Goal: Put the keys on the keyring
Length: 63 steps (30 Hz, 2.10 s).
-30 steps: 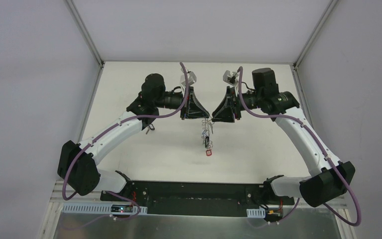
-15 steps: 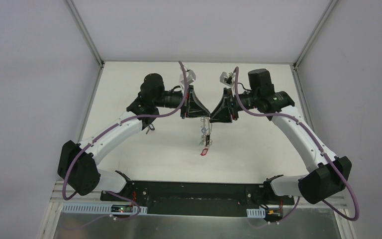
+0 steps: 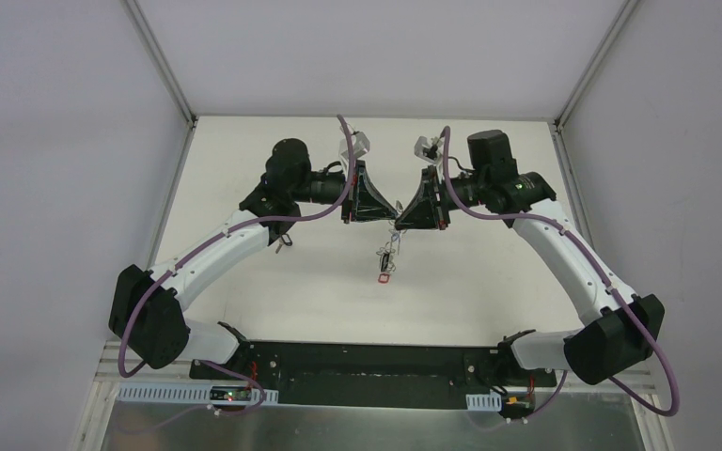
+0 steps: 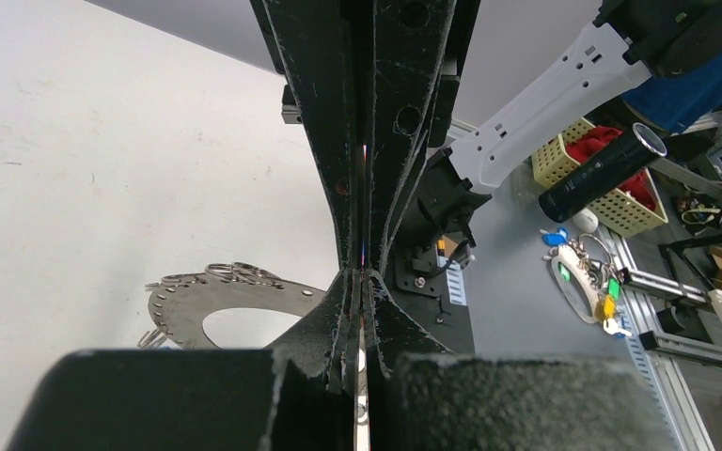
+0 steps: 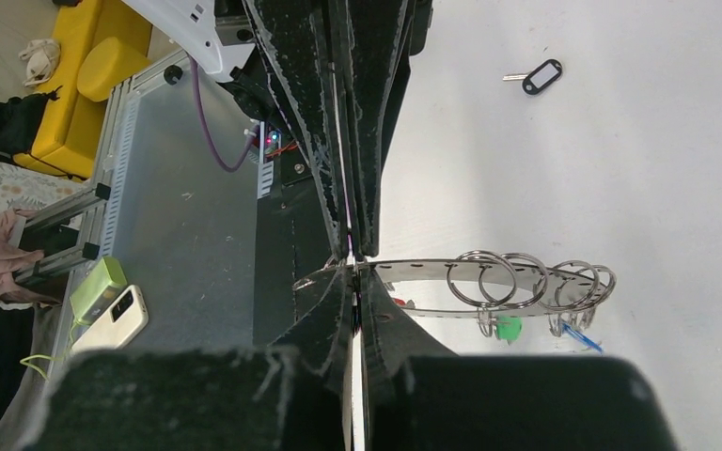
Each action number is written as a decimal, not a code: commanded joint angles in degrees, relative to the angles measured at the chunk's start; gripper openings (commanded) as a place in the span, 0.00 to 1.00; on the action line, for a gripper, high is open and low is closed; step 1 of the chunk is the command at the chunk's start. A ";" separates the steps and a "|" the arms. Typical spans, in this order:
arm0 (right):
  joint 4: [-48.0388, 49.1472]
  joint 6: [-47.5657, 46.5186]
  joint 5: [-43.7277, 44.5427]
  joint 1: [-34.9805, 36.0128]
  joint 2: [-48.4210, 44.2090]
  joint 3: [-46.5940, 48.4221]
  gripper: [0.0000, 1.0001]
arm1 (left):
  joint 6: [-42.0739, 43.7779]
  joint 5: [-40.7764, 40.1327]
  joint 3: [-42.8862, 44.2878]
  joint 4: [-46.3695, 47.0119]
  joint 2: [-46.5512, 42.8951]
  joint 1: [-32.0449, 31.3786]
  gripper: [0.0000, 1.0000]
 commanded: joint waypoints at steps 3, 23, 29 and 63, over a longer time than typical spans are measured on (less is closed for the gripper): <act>-5.01 -4.74 6.11 0.49 -1.79 4.52 0.00 | 5.61 0.37 0.69 -2.04 -1.30 -0.10 0.00; -25.40 -15.19 36.33 12.00 5.20 19.29 0.00 | 24.48 -3.01 4.64 -16.93 -0.94 -0.06 0.50; -25.29 -15.01 34.80 12.25 6.09 19.74 0.00 | 27.56 -0.31 3.98 -15.37 0.64 -0.06 0.51; -23.29 -13.50 27.82 9.97 6.60 18.40 0.00 | 20.32 7.06 -0.44 -1.27 5.11 -0.67 0.24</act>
